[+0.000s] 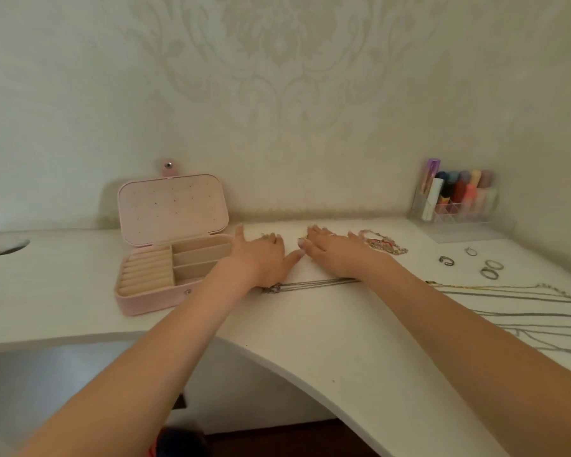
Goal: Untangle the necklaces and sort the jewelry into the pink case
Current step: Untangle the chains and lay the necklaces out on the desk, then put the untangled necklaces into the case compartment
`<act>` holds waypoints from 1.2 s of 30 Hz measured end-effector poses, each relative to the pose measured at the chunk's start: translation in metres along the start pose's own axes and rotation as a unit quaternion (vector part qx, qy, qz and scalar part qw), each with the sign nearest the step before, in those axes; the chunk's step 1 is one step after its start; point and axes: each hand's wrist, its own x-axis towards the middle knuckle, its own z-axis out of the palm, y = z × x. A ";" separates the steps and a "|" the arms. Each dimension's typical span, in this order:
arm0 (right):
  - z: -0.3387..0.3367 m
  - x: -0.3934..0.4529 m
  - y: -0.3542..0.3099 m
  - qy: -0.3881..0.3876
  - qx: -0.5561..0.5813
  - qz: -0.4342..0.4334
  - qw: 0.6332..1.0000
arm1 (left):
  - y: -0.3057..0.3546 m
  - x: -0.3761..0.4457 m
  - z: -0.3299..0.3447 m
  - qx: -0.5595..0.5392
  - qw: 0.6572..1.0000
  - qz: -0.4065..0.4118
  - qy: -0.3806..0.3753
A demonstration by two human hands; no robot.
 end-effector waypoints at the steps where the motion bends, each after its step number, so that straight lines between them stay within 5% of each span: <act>1: 0.001 -0.001 0.003 -0.001 0.009 0.003 1.000 | -0.001 0.000 0.000 -0.007 1.000 0.011 0.003; 6: -0.017 -0.016 0.043 0.072 0.060 0.084 0.992 | 0.008 0.000 0.002 -0.027 0.997 0.033 0.063; 9: -0.012 -0.028 0.057 0.020 0.032 0.148 0.988 | 0.028 -0.002 0.003 -0.060 0.989 0.082 0.106; 17: -0.014 -0.019 0.045 -0.008 0.073 0.092 0.993 | 0.041 -0.005 0.022 -0.172 0.978 0.086 0.080; 20: -0.025 -0.047 0.052 0.088 0.190 0.084 0.974 | 0.039 -0.010 0.023 -0.247 0.950 0.080 0.172; 24: -0.032 -0.093 0.075 0.157 0.197 0.107 0.962 | 0.044 -0.022 0.019 -0.233 0.916 0.087 0.314; 36: -0.008 -0.107 0.061 0.210 0.042 0.117 0.970 | 0.043 -0.080 0.025 -0.296 0.932 0.093 0.188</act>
